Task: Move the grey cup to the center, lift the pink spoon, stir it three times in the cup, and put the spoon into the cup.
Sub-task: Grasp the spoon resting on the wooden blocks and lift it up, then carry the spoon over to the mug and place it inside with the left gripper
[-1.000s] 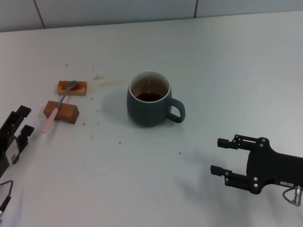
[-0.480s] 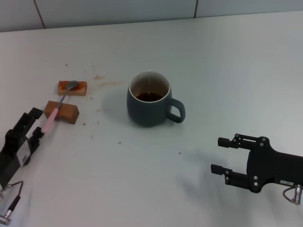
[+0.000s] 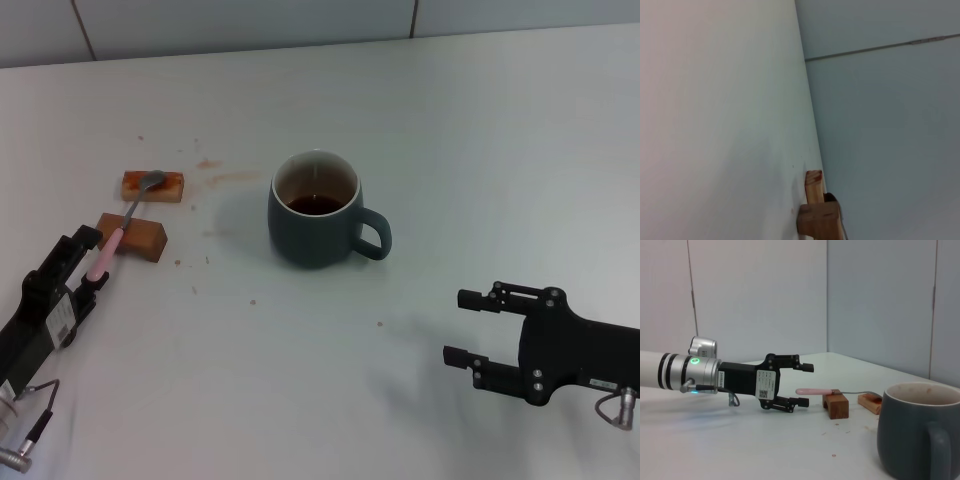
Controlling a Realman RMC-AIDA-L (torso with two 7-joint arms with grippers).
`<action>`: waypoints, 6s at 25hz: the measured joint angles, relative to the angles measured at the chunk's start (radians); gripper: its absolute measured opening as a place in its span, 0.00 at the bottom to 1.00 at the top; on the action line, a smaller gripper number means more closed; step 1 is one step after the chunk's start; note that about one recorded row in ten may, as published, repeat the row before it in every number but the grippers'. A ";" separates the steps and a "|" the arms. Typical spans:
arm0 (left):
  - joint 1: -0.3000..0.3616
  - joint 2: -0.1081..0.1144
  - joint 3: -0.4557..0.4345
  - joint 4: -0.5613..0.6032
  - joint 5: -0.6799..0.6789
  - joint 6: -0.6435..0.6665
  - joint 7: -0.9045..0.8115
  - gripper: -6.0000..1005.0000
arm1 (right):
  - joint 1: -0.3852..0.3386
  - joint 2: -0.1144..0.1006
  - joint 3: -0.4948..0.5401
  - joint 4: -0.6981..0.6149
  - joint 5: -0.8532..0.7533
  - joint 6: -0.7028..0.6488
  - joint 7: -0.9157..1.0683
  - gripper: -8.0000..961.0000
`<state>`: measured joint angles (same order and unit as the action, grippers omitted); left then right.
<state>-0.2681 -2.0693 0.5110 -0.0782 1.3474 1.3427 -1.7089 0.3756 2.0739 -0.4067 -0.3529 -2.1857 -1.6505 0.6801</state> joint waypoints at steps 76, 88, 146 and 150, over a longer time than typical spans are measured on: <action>-0.063 -0.003 -0.009 -0.018 -0.005 -0.092 -0.020 0.43 | 0.020 0.003 -0.004 0.008 0.000 0.030 0.012 0.67; -0.063 -0.003 -0.009 -0.015 -0.004 -0.087 -0.020 0.31 | 0.021 0.003 -0.004 0.011 -0.003 0.038 0.013 0.67; -0.143 -0.003 0.062 0.154 0.002 0.216 0.101 0.14 | 0.031 0.004 -0.007 0.015 -0.006 0.051 0.024 0.67; -0.173 -0.001 0.122 0.321 0.001 0.297 0.098 0.14 | 0.030 0.004 -0.007 0.015 -0.004 0.051 0.024 0.67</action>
<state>-0.4415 -2.0702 0.6335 0.2430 1.3487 1.6398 -1.6110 0.4058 2.0782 -0.4141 -0.3374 -2.1901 -1.6000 0.7041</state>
